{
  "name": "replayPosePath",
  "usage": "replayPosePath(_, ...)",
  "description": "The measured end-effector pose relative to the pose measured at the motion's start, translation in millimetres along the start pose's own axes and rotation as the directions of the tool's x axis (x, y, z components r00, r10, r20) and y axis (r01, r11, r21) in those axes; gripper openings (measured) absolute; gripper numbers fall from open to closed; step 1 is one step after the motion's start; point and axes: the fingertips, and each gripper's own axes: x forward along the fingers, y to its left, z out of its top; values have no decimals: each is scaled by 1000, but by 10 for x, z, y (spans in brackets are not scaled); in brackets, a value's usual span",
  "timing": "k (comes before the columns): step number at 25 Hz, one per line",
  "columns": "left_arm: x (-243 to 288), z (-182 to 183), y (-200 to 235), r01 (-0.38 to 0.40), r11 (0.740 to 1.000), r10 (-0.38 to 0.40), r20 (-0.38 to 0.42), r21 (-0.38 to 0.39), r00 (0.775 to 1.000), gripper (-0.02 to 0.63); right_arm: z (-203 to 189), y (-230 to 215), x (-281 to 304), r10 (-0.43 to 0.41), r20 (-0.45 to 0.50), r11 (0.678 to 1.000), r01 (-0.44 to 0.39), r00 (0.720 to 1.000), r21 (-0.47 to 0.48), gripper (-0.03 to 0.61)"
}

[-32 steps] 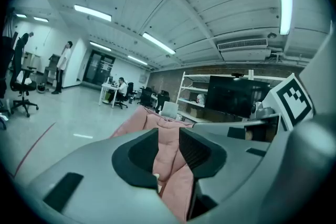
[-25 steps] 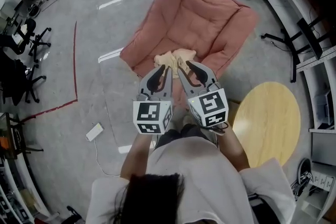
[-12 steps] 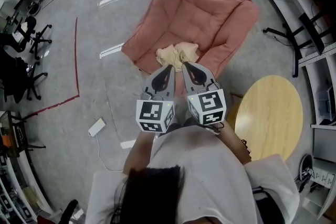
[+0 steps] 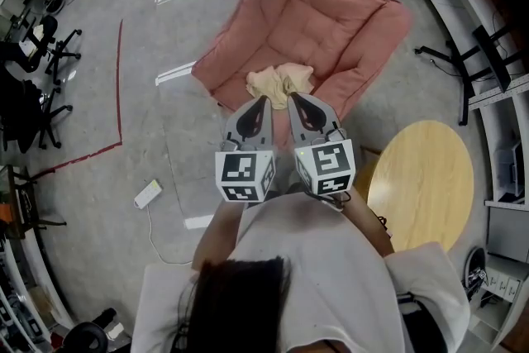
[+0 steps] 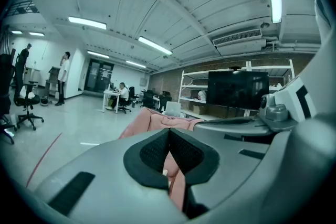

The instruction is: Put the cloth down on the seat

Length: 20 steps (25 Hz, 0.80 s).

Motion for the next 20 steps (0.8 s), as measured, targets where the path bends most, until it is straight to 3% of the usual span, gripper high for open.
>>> replayPosePath(20,39,-10,-141,12,999,-13,40,36,999,26,3,-17,-71,15,-2,1000,-15,1000,-10,28)
